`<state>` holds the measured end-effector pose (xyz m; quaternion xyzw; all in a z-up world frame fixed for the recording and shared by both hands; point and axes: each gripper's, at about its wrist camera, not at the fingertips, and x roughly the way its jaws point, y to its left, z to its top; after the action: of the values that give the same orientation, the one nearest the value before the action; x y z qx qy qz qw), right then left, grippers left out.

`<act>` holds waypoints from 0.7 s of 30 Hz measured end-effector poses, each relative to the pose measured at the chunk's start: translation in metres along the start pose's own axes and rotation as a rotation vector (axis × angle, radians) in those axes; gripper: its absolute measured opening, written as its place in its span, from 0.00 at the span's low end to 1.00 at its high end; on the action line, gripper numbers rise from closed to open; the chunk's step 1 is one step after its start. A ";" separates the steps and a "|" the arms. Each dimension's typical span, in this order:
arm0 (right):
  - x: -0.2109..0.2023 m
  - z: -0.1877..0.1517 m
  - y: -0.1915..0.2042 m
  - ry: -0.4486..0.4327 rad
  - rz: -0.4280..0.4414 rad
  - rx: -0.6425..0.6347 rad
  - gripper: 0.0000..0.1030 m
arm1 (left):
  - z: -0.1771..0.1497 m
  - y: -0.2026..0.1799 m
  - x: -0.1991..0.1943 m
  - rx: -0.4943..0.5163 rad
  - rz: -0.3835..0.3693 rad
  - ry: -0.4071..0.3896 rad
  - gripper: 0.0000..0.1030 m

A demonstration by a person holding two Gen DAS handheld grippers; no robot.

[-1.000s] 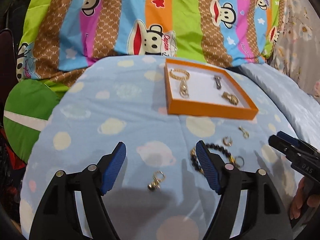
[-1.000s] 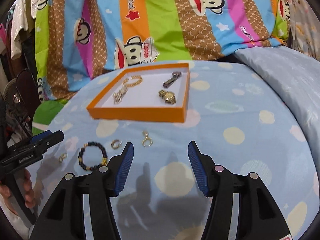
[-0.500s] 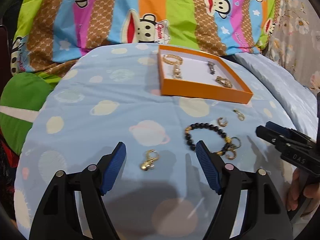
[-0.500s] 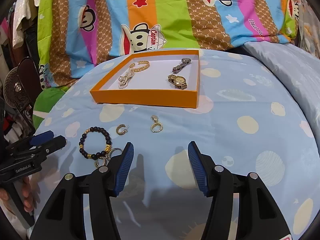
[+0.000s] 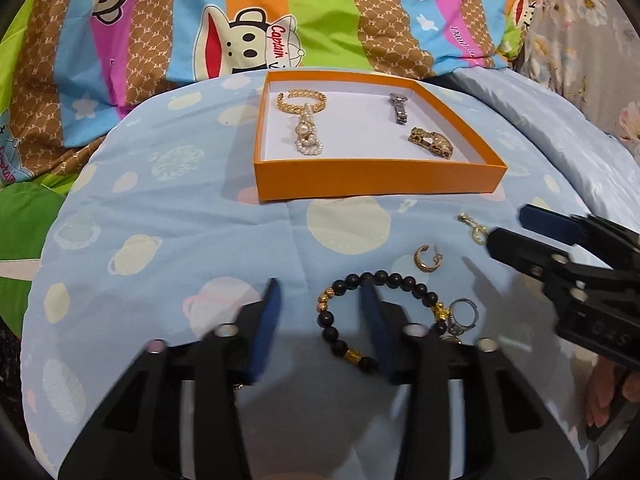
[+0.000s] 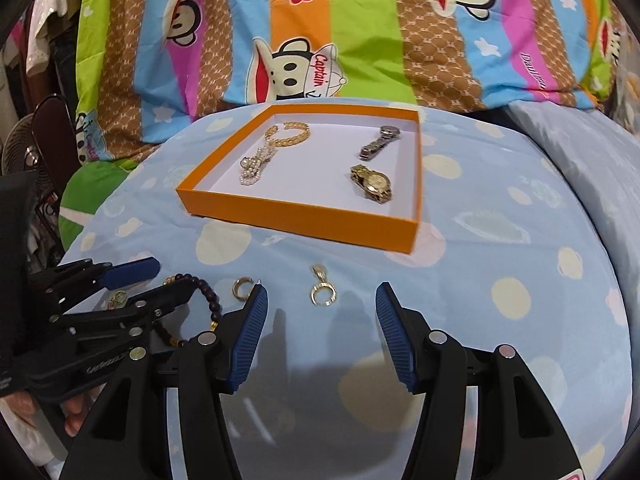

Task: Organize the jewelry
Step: 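Grasp the black bead bracelet with the left tool while the right tool grasps a gold earring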

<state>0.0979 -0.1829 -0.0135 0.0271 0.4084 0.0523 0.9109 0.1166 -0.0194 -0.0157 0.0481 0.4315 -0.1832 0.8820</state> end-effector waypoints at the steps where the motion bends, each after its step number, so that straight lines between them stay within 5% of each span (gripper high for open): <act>1: 0.003 0.001 0.000 0.004 0.003 0.004 0.53 | 0.000 0.001 0.000 -0.002 -0.021 0.000 0.17; 4: 0.012 0.000 -0.002 0.028 0.015 0.026 0.47 | 0.000 0.004 -0.002 -0.015 -0.057 -0.006 0.06; 13: 0.019 -0.002 -0.010 0.045 0.019 0.056 0.35 | 0.002 0.014 -0.018 -0.057 -0.086 -0.055 0.04; 21: 0.020 -0.001 -0.008 0.049 0.004 0.043 0.14 | 0.007 0.022 -0.030 -0.086 -0.093 -0.103 0.04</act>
<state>0.1109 -0.1887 -0.0299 0.0464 0.4314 0.0461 0.8998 0.1133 0.0080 0.0107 -0.0193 0.3949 -0.2074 0.8948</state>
